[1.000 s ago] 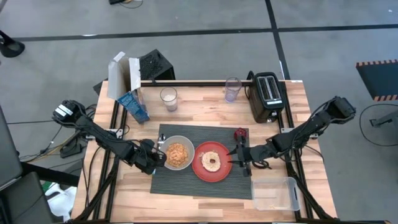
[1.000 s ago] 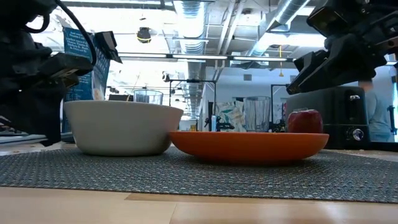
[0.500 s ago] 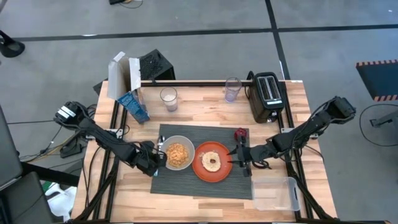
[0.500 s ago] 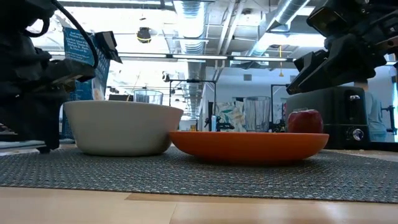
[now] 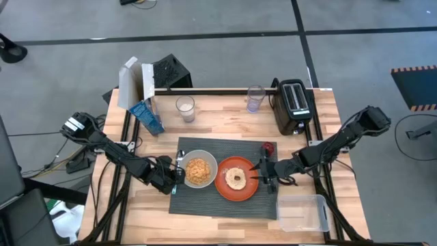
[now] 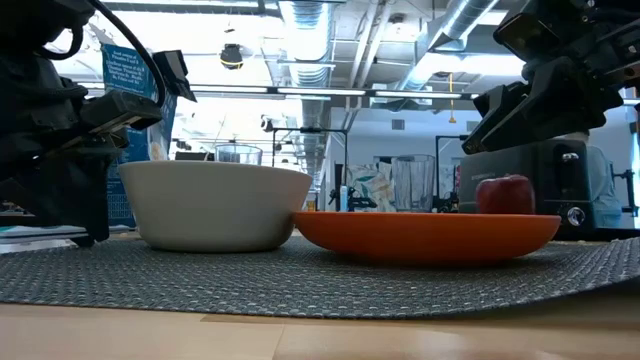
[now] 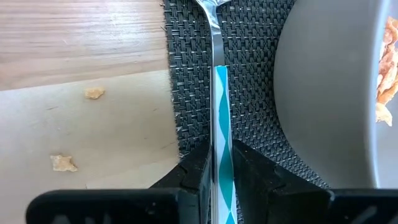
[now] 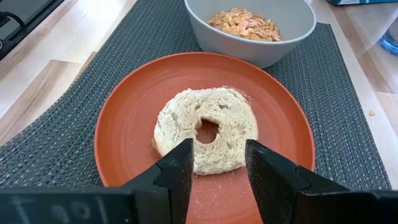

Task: Arrange a breakfast setting
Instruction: Put the spoon beside the bowl

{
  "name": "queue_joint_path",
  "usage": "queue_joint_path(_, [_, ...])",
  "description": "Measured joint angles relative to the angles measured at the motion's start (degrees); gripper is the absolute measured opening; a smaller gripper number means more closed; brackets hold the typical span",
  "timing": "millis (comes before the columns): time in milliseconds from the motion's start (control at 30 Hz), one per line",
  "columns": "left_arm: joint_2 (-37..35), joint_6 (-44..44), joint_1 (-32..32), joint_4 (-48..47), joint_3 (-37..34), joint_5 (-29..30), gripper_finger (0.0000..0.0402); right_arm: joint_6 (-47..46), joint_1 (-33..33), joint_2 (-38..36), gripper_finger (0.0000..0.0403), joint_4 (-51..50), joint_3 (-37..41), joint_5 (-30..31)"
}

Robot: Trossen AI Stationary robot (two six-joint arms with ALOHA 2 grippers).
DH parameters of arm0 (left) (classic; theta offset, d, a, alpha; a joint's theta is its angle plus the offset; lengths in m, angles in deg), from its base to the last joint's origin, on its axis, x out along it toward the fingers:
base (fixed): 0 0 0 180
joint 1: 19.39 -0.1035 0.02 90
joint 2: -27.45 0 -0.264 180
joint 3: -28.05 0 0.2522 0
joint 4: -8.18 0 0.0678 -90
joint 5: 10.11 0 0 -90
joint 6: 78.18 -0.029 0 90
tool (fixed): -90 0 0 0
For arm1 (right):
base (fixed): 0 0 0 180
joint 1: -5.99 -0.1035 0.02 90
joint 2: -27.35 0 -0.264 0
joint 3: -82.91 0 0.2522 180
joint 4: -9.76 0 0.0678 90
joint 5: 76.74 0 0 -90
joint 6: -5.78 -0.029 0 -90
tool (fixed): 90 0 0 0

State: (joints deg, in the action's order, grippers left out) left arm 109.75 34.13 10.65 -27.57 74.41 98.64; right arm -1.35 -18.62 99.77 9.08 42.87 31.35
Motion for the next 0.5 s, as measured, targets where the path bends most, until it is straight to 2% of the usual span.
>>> queue_joint_path(500, [0.0, -1.5, 0.0, -2.1, 0.0, 1.0, 0.006, -0.1, 0.0, 0.0, 0.0172, 0.0, 0.0, 0.0])
